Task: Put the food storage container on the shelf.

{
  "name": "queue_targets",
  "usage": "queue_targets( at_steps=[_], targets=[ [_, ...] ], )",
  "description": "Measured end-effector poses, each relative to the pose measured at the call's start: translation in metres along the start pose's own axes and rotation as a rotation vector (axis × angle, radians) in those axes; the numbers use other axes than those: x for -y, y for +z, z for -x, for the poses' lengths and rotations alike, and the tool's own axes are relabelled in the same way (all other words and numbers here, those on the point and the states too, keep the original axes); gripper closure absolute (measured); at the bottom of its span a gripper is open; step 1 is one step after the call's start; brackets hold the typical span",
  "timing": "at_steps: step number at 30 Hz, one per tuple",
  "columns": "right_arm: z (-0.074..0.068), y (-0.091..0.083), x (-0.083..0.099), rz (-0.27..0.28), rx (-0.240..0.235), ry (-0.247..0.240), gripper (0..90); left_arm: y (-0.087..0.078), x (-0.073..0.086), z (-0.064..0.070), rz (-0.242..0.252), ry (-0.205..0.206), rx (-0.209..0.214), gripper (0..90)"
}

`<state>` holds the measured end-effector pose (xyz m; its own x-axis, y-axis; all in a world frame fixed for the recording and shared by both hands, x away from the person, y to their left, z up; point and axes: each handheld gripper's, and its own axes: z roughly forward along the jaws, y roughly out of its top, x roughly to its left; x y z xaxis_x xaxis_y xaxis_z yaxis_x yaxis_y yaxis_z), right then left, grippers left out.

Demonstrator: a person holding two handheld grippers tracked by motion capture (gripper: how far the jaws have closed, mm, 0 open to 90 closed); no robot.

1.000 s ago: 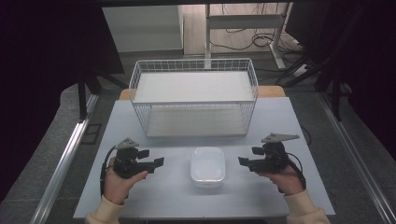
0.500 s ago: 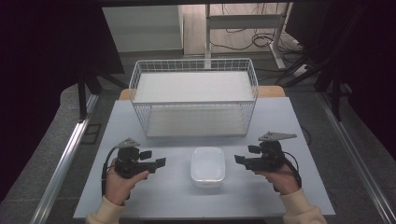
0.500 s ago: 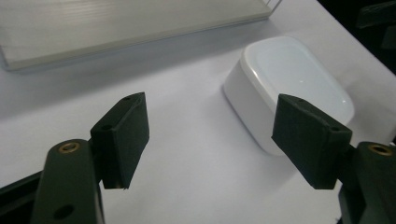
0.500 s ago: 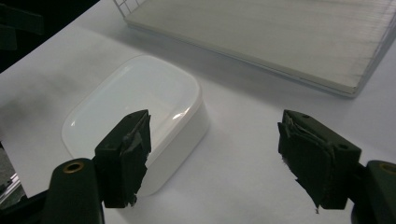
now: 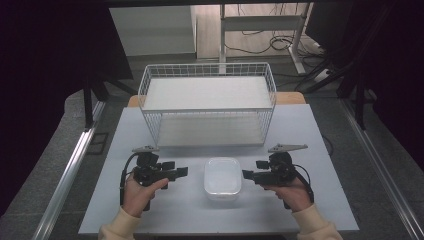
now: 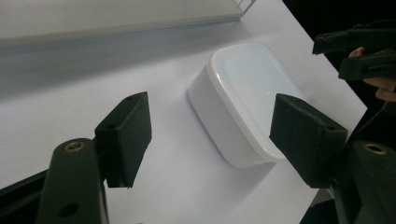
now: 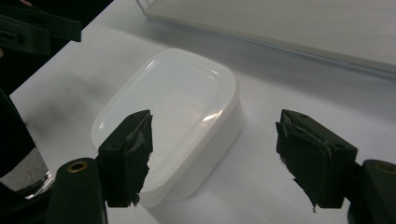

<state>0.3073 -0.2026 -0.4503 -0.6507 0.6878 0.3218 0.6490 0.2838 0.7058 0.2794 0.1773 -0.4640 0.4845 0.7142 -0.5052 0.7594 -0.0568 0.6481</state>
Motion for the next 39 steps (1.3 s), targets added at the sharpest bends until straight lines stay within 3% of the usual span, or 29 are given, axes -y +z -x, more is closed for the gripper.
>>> queue_targets(
  at_steps=[6,8,12,23,26,34,39],
  targets=[
    [-0.002,0.007,0.002,-0.002,-0.022,0.032,30.0,0.012,0.0,0.001,-0.01,-0.02,0.021,29.1],
    [-0.003,0.012,0.003,-0.014,-0.028,0.041,30.9,0.016,0.0,0.002,-0.008,-0.036,0.05,30.0],
    [-0.001,0.016,0.003,-0.025,-0.042,0.064,32.3,0.022,-0.001,0.004,-0.018,-0.035,0.064,32.1],
    [0.002,0.03,0.004,-0.057,-0.084,0.13,37.9,0.052,-0.002,0.005,-0.068,-0.108,0.138,37.6],
    [0.002,0.034,0.006,-0.066,-0.104,0.148,40.3,0.056,-0.002,0.005,-0.068,-0.132,0.157,39.8],
    [0.009,0.04,0.01,-0.071,-0.135,0.206,44.6,0.064,-0.001,0.0,-0.097,-0.143,0.183,42.3],
    [0.01,0.042,0.012,-0.074,-0.142,0.214,47.5,0.07,0.0,-0.004,-0.125,-0.163,0.217,46.3]
  ],
)
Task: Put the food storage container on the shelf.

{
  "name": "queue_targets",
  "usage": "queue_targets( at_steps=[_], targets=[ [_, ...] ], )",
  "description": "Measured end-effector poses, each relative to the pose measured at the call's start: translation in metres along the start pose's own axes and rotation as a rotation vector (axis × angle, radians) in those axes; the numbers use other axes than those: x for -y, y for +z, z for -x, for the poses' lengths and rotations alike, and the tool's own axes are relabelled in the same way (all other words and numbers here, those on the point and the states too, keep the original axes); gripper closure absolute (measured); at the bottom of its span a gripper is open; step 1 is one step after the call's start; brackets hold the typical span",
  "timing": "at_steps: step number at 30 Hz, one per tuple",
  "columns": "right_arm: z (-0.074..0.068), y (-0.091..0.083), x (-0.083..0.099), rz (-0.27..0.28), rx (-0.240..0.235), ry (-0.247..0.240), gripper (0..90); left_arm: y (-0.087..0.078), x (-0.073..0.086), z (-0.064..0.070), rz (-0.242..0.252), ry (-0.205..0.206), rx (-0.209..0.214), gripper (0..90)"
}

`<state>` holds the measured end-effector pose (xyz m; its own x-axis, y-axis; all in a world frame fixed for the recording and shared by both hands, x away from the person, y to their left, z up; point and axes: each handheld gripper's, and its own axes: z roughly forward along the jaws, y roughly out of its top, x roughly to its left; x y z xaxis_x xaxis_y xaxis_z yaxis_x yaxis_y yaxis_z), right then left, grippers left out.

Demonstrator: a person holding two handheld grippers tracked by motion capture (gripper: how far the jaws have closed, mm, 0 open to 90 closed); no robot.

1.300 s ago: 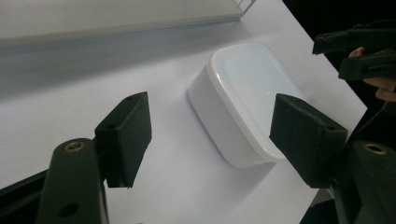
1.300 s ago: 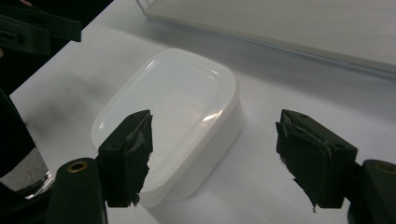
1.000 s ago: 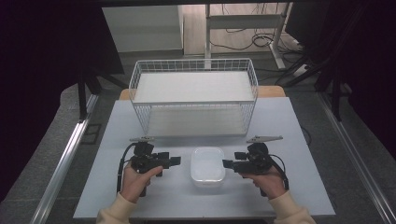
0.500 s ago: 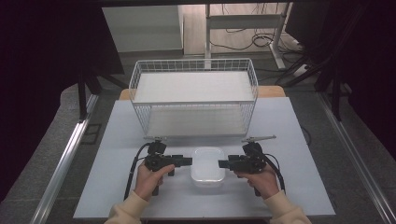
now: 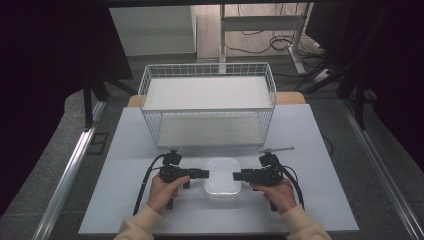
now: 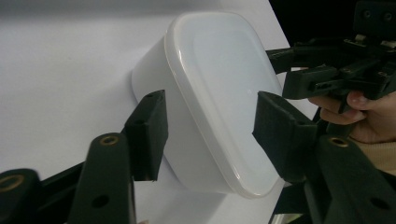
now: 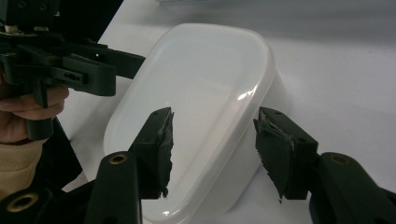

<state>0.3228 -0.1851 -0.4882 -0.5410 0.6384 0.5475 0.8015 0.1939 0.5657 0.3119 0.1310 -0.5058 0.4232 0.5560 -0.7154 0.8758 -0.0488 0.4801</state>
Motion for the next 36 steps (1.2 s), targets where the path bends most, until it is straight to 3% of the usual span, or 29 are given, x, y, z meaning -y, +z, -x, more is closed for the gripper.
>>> queue_targets(
  at_steps=[4,9,11,12,17,24,26,32,36],
  targets=[
    [0.004,0.001,0.001,-0.002,-0.017,0.047,55.0,0.003,0.003,-0.008,-0.016,-0.044,0.063,57.4],
    [0.011,0.0,0.003,0.013,-0.049,0.107,64.2,0.003,0.004,-0.008,-0.014,-0.056,0.051,66.2],
    [0.017,-0.003,0.005,0.023,-0.092,0.169,67.9,0.002,0.005,-0.007,-0.009,-0.063,0.055,68.4],
    [0.018,-0.003,0.005,0.023,-0.097,0.175,68.5,0.002,0.005,-0.006,-0.009,-0.059,0.053,68.8],
    [0.016,-0.008,0.007,0.028,-0.109,0.182,71.8,-0.002,0.006,-0.001,-0.002,-0.052,0.054,71.6],
    [0.013,-0.017,0.008,0.059,-0.153,0.193,80.4,-0.014,0.009,0.007,0.021,-0.011,0.072,80.4],
    [0.012,-0.017,0.009,0.063,-0.149,0.18,80.4,-0.015,0.01,0.009,0.022,-0.001,0.056,80.5],
    [0.008,-0.019,0.01,0.063,-0.149,0.155,80.4,-0.019,0.011,0.013,0.029,0.017,0.063,80.6],
    [0.001,-0.023,0.007,0.076,-0.139,0.111,80.4,-0.024,0.011,0.018,0.042,0.036,0.058,80.6]
  ],
)
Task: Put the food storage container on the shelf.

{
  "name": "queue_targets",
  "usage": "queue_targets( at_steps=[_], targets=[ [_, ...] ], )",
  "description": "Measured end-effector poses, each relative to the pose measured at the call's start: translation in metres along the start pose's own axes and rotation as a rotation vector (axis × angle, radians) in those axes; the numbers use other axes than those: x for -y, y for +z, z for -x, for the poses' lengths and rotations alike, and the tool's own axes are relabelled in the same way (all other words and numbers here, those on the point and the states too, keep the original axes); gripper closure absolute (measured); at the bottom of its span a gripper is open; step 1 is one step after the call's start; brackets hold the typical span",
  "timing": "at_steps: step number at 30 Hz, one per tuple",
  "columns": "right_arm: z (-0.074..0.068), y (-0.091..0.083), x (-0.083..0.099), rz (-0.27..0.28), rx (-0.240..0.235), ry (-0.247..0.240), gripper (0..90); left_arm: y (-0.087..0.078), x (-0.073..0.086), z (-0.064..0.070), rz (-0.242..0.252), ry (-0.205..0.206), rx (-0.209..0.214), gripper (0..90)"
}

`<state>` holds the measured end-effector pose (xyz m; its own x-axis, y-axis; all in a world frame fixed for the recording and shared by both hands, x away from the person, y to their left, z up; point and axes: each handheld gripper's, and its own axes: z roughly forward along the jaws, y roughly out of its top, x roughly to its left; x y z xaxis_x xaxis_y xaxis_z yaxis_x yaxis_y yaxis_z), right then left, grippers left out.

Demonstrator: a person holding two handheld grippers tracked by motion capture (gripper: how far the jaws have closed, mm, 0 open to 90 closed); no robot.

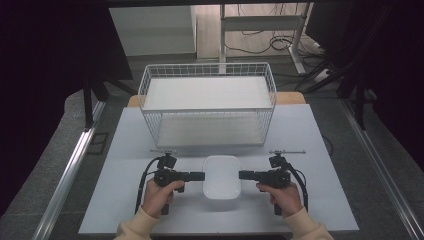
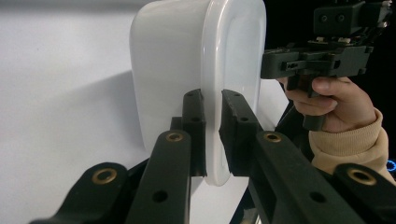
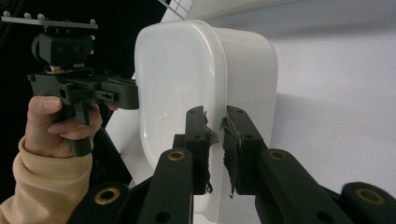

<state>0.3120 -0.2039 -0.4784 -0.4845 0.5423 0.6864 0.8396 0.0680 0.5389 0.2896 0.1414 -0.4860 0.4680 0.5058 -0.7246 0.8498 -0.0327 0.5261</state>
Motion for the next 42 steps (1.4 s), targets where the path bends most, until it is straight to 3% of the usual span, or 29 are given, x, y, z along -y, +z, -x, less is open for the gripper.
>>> queue_targets(
  at_steps=[4,15,27,42],
  targets=[
    [-0.008,-0.005,-0.004,0.025,-0.001,-0.043,80.3,-0.006,-0.006,0.011,0.019,0.051,-0.014,80.6],
    [-0.018,-0.009,-0.009,0.046,0.0,-0.09,80.3,-0.014,-0.009,0.019,0.041,0.088,-0.021,80.6],
    [-0.037,-0.019,-0.023,0.077,0.003,-0.174,80.3,-0.026,-0.018,0.034,0.087,0.138,-0.017,80.7],
    [-0.06,-0.032,-0.066,0.128,-0.004,-0.235,80.2,-0.048,-0.062,0.058,0.136,0.218,-0.027,80.8]
  ],
)
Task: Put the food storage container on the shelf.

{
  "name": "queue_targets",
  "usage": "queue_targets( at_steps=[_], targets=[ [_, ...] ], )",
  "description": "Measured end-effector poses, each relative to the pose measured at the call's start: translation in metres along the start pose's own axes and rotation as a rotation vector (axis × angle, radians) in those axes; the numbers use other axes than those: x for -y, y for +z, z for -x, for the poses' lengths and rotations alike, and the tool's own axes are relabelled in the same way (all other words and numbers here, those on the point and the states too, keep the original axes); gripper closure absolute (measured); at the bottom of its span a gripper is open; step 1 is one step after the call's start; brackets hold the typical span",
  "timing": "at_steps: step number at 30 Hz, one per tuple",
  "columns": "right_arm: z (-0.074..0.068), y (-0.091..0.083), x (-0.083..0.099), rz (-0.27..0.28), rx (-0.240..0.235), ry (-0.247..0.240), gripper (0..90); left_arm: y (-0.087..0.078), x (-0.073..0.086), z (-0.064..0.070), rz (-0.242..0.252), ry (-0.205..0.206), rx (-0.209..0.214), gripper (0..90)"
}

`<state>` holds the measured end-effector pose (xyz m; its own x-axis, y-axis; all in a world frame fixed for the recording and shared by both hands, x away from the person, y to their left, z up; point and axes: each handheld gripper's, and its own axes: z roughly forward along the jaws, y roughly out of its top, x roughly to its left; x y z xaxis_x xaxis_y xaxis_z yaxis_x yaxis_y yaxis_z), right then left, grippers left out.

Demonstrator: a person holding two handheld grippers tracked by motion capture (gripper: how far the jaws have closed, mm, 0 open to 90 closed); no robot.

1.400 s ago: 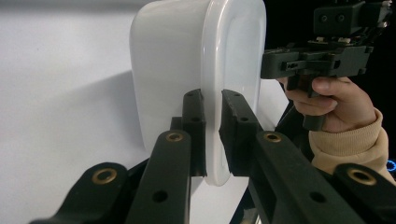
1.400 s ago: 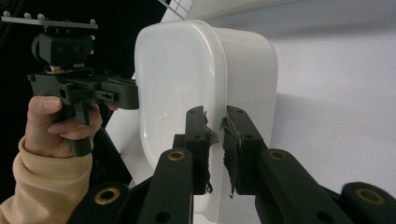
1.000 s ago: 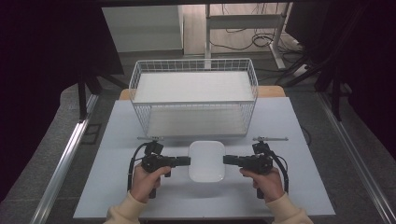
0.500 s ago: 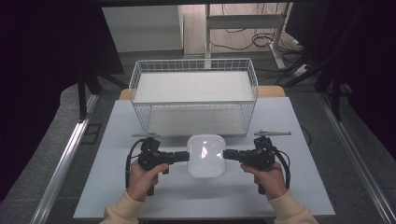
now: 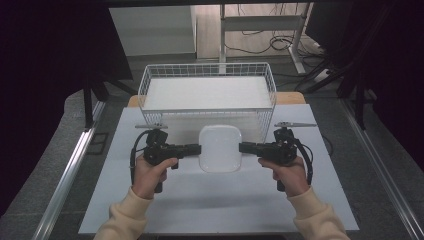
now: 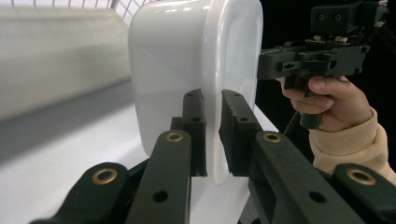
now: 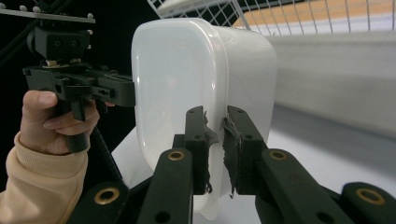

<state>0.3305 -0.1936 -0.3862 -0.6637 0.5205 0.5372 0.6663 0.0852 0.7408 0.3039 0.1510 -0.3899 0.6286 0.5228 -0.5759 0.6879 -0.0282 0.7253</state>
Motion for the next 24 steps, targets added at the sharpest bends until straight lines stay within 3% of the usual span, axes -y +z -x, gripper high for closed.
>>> queue_targets(
  at_steps=[14,24],
  targets=[
    [-0.009,-0.004,-0.033,0.031,0.0,-0.042,80.1,-0.01,-0.034,0.008,0.017,0.044,-0.011,80.8],
    [-0.007,-0.003,-0.069,0.033,-0.02,-0.045,80.1,-0.016,-0.069,0.007,0.031,0.055,-0.005,81.1]
  ],
)
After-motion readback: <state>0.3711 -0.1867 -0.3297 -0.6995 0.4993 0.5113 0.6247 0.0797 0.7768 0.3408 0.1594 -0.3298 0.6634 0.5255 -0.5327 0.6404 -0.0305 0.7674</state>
